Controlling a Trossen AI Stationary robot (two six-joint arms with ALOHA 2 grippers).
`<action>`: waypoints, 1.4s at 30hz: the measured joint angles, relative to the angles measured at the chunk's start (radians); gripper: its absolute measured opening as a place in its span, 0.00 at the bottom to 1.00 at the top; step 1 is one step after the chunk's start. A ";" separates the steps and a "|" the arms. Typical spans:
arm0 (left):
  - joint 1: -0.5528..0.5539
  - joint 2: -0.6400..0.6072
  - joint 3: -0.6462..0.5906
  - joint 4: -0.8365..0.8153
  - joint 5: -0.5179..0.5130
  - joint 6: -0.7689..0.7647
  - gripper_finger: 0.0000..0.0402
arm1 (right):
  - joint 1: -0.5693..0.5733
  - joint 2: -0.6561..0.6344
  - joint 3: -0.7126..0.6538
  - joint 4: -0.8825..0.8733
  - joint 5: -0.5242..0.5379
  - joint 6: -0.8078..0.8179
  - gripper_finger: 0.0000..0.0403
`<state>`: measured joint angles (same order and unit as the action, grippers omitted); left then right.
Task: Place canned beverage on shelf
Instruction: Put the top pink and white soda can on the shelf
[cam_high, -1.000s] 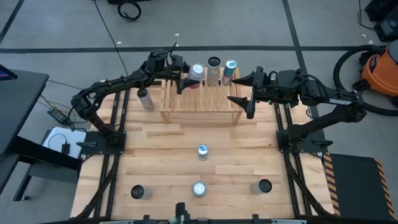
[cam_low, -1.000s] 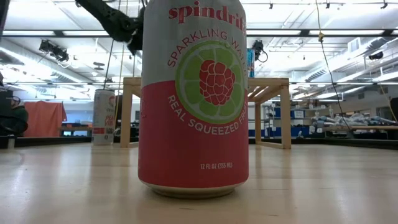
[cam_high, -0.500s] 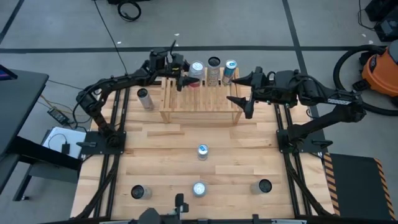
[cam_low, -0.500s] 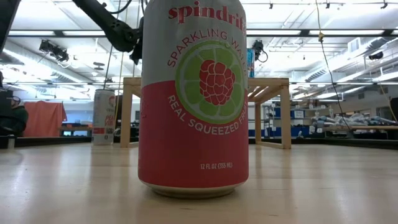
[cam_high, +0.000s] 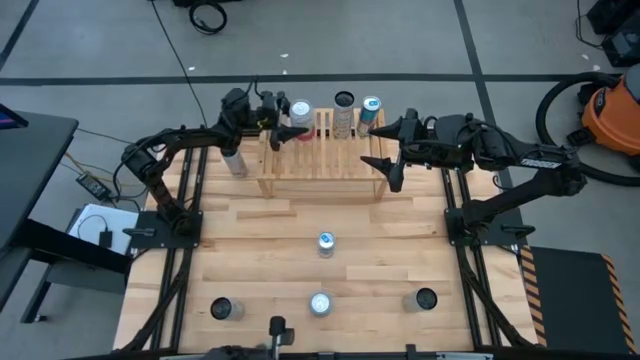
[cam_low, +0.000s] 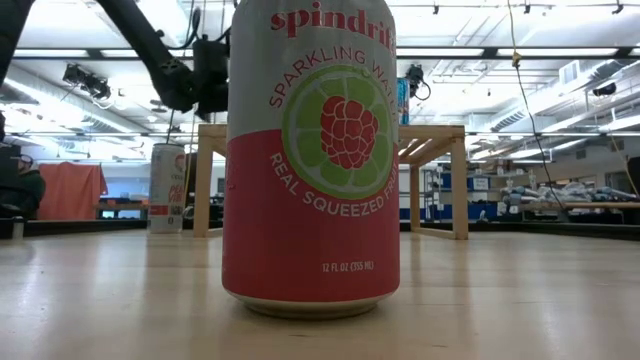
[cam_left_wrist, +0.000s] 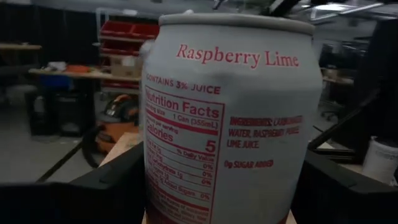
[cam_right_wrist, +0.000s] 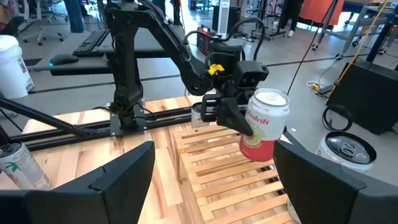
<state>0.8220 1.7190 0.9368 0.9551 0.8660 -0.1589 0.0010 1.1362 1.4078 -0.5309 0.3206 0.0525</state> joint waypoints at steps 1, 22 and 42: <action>-0.004 -0.001 0.014 -0.018 0.001 0.015 0.76 | 0.000 0.003 0.000 0.003 0.000 0.000 0.84; -0.034 0.003 0.054 -0.198 -0.116 0.171 0.77 | 0.000 0.024 0.000 0.004 -0.007 0.000 0.84; -0.013 0.056 0.180 -0.289 -0.134 0.118 0.77 | 0.034 0.024 0.000 -0.002 -0.008 -0.001 0.84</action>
<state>0.8089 1.7748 1.1164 0.6659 0.7319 -0.0413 0.0349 1.1606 1.4078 -0.5327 0.3126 0.0516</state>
